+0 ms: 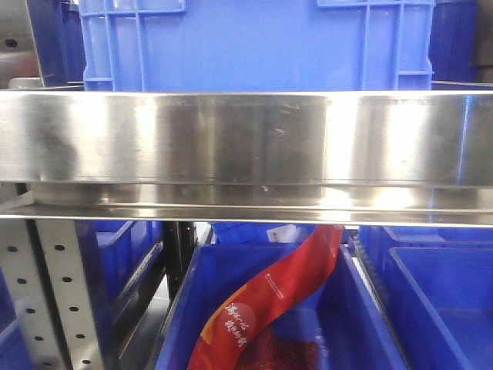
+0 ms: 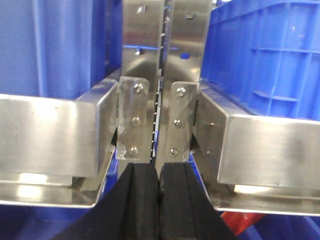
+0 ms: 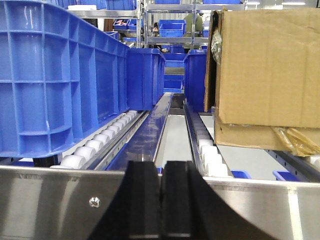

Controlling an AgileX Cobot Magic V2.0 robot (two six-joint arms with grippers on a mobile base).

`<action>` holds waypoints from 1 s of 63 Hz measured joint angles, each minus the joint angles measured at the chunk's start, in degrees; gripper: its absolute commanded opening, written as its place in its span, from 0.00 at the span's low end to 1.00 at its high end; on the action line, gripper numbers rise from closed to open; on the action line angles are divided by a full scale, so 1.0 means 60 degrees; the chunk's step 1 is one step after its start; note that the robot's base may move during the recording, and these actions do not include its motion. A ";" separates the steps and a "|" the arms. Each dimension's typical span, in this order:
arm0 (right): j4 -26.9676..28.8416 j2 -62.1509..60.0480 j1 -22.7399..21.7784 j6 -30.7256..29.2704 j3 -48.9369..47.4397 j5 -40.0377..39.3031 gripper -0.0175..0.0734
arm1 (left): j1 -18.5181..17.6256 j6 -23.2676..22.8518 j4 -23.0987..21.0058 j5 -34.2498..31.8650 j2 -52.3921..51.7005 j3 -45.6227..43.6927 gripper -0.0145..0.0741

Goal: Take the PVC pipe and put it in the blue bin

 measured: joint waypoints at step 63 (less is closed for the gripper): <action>0.0000 0.0000 0.0000 0.0000 0.0000 0.0000 0.01 | 0.0044 -0.0172 0.0442 -0.1022 -0.0024 0.0014 0.04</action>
